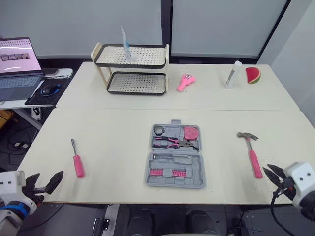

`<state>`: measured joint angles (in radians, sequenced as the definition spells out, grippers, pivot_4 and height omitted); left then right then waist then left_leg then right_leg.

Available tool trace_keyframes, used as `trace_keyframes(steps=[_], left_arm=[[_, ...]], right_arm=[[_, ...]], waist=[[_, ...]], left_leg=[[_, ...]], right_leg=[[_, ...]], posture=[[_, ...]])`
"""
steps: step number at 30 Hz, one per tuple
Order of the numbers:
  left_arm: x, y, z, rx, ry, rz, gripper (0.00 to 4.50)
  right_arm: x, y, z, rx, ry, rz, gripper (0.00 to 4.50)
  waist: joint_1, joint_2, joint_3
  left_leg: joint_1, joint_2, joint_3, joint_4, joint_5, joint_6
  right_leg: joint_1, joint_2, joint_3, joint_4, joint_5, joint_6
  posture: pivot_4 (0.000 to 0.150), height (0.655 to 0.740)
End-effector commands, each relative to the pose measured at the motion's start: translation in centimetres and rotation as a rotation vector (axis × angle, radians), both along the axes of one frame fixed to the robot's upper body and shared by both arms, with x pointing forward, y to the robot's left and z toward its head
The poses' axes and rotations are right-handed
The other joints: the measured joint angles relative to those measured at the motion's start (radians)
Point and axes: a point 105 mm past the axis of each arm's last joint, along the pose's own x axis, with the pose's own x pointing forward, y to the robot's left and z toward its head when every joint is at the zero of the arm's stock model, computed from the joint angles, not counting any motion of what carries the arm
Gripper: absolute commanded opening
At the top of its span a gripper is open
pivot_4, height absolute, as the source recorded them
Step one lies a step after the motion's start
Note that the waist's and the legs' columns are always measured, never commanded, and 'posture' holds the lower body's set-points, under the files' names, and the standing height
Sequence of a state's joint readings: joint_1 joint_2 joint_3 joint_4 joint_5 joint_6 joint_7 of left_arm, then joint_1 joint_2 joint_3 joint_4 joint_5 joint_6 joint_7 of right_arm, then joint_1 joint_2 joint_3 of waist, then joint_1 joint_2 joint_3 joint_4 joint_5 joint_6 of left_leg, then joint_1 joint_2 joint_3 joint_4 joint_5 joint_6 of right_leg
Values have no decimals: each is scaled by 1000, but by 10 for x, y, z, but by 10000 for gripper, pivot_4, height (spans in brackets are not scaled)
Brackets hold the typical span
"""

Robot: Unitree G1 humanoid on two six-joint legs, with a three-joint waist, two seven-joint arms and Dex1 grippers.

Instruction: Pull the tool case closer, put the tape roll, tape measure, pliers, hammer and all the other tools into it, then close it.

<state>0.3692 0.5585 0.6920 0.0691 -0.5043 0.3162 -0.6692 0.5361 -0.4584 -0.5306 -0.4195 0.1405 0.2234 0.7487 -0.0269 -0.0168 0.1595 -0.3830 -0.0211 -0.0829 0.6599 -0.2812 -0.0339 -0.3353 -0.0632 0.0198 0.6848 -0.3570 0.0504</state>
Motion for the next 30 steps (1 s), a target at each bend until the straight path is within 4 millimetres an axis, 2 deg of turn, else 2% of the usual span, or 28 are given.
trace_keyframes(steps=[1,9,13,19,30], left_arm=[[-7,1,1,12,-6,16,45000],[-19,0,-11,-13,24,34,45000],[-19,-3,-11,-16,24,28,45000],[-20,-11,-10,-15,30,-22,45000],[-19,-27,-3,60,60,-221,45000]], right_arm=[[-6,-3,1,16,-14,-33,18197],[-9,-11,-2,61,3,-131,32848],[-8,-10,-2,70,7,-134,44914],[-8,-12,-1,97,-5,-176,44914],[-17,-10,5,107,1,-197,44914]], waist=[[0,1,-1],[1,1,-2],[1,1,-2],[1,1,-2],[1,2,-2]], left_leg=[[0,0,0,0,0,0],[0,0,0,0,-1,0],[0,0,0,0,-1,0],[0,0,0,0,-1,0],[0,0,1,-1,-1,0]], right_leg=[[0,0,0,-1,0,0],[1,-1,0,-3,0,0],[1,-2,0,-3,0,0],[1,-2,0,-3,0,0],[0,-3,0,-4,0,0]], posture=[[1500,7290],[1500,7290],[1500,7290],[1500,7290],[1500,7290]])
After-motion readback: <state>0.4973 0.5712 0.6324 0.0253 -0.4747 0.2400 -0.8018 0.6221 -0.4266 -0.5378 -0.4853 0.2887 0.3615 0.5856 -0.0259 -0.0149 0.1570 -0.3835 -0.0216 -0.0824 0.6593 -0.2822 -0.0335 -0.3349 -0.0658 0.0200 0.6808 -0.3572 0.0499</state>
